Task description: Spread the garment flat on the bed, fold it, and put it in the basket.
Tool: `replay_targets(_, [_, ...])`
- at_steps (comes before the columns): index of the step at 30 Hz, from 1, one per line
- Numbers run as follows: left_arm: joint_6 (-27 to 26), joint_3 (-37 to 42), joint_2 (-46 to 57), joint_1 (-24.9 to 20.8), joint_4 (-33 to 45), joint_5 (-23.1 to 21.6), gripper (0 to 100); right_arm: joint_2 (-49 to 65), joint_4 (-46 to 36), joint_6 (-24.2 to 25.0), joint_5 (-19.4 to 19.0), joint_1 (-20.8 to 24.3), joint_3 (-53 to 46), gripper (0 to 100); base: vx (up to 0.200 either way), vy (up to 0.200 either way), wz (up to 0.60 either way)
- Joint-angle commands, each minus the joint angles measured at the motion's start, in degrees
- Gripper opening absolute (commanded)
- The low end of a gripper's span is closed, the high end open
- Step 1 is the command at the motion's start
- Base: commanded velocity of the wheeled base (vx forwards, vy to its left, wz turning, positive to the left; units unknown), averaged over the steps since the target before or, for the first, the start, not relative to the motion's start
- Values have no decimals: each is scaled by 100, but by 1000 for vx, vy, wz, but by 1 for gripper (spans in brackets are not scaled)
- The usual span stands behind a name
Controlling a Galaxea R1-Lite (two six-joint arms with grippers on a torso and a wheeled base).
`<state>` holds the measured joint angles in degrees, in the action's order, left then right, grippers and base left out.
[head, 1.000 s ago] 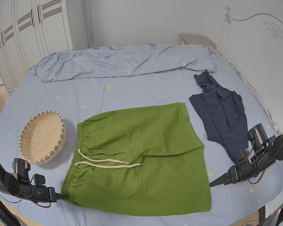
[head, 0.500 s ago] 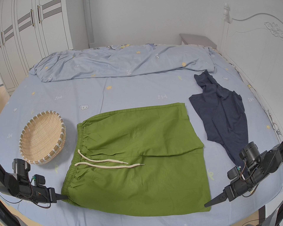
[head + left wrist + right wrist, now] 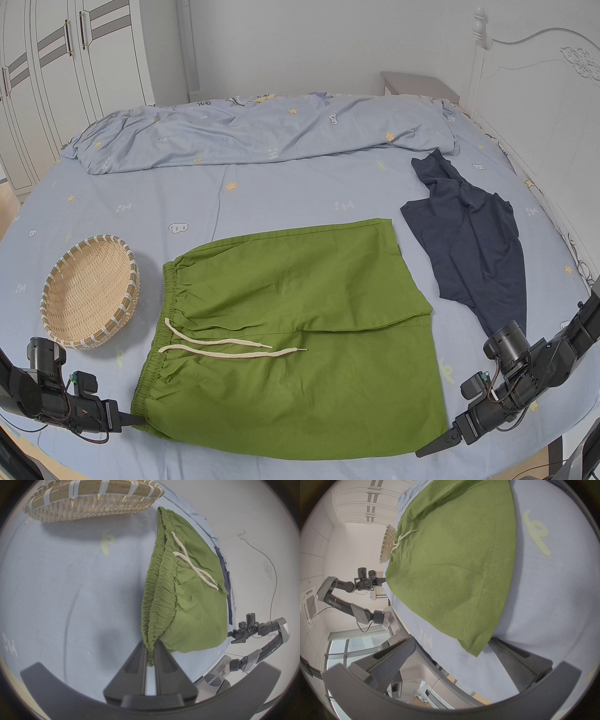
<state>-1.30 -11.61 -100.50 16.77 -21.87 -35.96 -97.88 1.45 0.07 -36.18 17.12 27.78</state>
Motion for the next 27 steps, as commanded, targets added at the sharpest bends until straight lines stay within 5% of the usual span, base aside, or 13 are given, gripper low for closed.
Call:
replay_targets(1, [-1, 0, -14, 1, -1, 1, 0, -153, 145, 10, -3, 55, -62, 100, 0, 0, 0])
replay_targets(16, [-1, -8, -31, 1, -1, 1, 0, -258, 479, 19, -3, 55, -177, 100, 0, 0, 0])
replay_targets(17, [-1, -8, -31, 1, -1, 1, 0, -267, 479, 19, -3, 55, -168, 0, 0, 0, 0])
replay_targets(27, [-1, -44, -57, 72, -1, 1, 0, -284, 479, -25, -3, 2, -317, 0, 0, 0, 0])
